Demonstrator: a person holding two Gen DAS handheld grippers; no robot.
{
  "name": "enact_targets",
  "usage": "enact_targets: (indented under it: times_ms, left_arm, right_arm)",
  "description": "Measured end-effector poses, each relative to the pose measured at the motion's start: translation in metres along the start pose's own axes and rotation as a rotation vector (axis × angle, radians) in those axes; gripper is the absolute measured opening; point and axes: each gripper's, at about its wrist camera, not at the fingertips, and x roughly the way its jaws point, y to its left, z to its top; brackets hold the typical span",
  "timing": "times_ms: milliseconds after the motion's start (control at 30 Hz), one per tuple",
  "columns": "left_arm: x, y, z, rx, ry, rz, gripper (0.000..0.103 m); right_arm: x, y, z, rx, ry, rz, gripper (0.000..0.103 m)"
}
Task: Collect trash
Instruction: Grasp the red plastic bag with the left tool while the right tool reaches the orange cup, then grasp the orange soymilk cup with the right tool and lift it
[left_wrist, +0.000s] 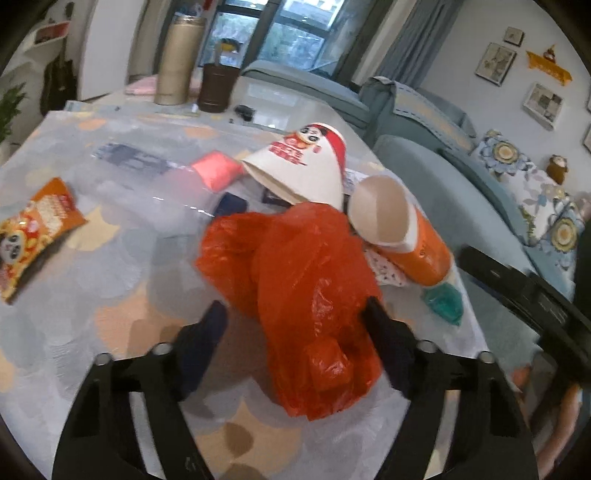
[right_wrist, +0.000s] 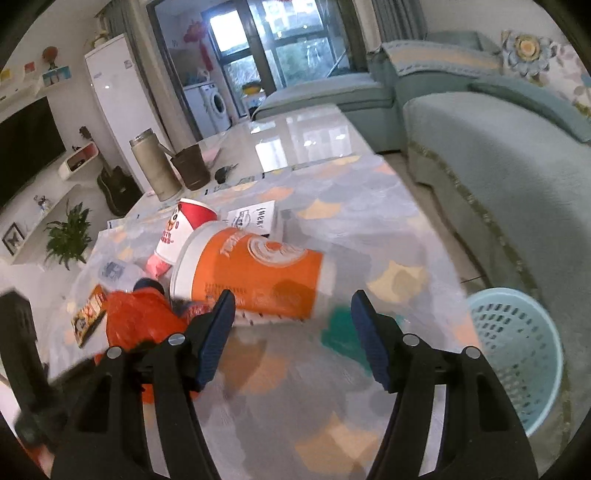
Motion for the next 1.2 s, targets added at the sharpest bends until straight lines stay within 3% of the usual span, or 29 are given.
enact_targets:
  times_ms: [67, 200, 300, 467, 567, 700, 767, 833, 933, 1200]
  left_arm:
    - [-0.001, 0.001, 0.000, 0.000, 0.004, -0.051, 0.041]
    - [-0.009, -0.006, -0.004, 0.049, -0.004, -0.049, 0.032]
    - [-0.017, 0.000, -0.007, 0.032, -0.002, -0.056, 0.029]
    - [-0.035, 0.016, -0.005, -0.005, 0.003, -0.055, 0.028]
    - [-0.050, 0.029, 0.003, -0.035, -0.013, -0.048, 0.028]
    - [-0.064, 0.040, 0.009, -0.037, -0.043, -0.051, 0.028]
    - [-0.066, 0.044, 0.009, -0.054, -0.050, -0.069, 0.028]
    - [-0.064, 0.047, 0.010, -0.072, -0.047, -0.084, 0.028]
    - [-0.064, 0.050, 0.010, -0.080, -0.053, -0.098, 0.028]
    - [-0.062, 0.055, 0.009, -0.084, -0.054, -0.122, 0.028]
  right_arm:
    - [0.013, -0.001, 0.004, 0.020, 0.025, 0.017, 0.062]
    - [0.028, -0.002, 0.000, 0.065, 0.063, 0.077, 0.062]
    - [0.030, 0.013, -0.002, 0.020, 0.083, 0.102, 0.061]
    - [0.013, 0.041, -0.018, -0.079, 0.095, 0.150, 0.039]
    - [-0.001, 0.061, -0.027, -0.130, 0.117, 0.209, 0.039]
    - [-0.027, 0.063, -0.021, -0.141, 0.050, 0.185, 0.039]
    - [-0.029, 0.056, -0.013, -0.123, 0.024, 0.133, 0.056]
    - [-0.019, 0.047, -0.001, -0.083, 0.022, 0.088, 0.064]
    - [0.009, 0.039, 0.008, -0.039, 0.069, 0.096, 0.076]
    - [0.057, 0.051, -0.002, -0.052, 0.175, 0.149, 0.077]
